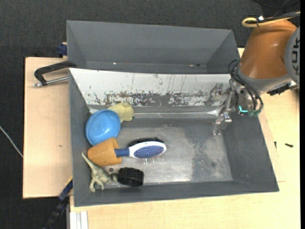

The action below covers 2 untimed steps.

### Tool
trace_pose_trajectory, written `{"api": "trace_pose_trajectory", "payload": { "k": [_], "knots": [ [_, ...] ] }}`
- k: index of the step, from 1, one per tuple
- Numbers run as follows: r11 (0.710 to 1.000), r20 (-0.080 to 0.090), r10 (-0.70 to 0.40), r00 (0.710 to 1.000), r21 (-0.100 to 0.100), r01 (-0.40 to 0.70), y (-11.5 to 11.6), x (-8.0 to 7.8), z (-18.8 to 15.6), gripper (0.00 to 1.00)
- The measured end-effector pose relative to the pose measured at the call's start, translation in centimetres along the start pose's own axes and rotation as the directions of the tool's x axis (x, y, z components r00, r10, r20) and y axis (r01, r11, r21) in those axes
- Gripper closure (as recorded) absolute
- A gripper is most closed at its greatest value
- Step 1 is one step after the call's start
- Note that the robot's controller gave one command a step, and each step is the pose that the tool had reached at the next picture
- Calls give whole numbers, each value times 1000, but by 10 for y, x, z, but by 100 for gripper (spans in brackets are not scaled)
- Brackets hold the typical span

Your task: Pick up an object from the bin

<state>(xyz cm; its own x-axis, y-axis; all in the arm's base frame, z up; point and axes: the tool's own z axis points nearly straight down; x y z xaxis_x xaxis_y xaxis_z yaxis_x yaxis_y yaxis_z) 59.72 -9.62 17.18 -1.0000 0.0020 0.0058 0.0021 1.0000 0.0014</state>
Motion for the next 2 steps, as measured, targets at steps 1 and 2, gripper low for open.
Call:
{"api": "trace_pose_trajectory", "payload": {
  "k": [1, 2],
  "knots": [
    [991, 1, -135, 991, -3, 135, 101, 57, 50, 0],
    [944, 13, -330, 944, 6, 330, 184, 75, 100, 0]
  ]
}}
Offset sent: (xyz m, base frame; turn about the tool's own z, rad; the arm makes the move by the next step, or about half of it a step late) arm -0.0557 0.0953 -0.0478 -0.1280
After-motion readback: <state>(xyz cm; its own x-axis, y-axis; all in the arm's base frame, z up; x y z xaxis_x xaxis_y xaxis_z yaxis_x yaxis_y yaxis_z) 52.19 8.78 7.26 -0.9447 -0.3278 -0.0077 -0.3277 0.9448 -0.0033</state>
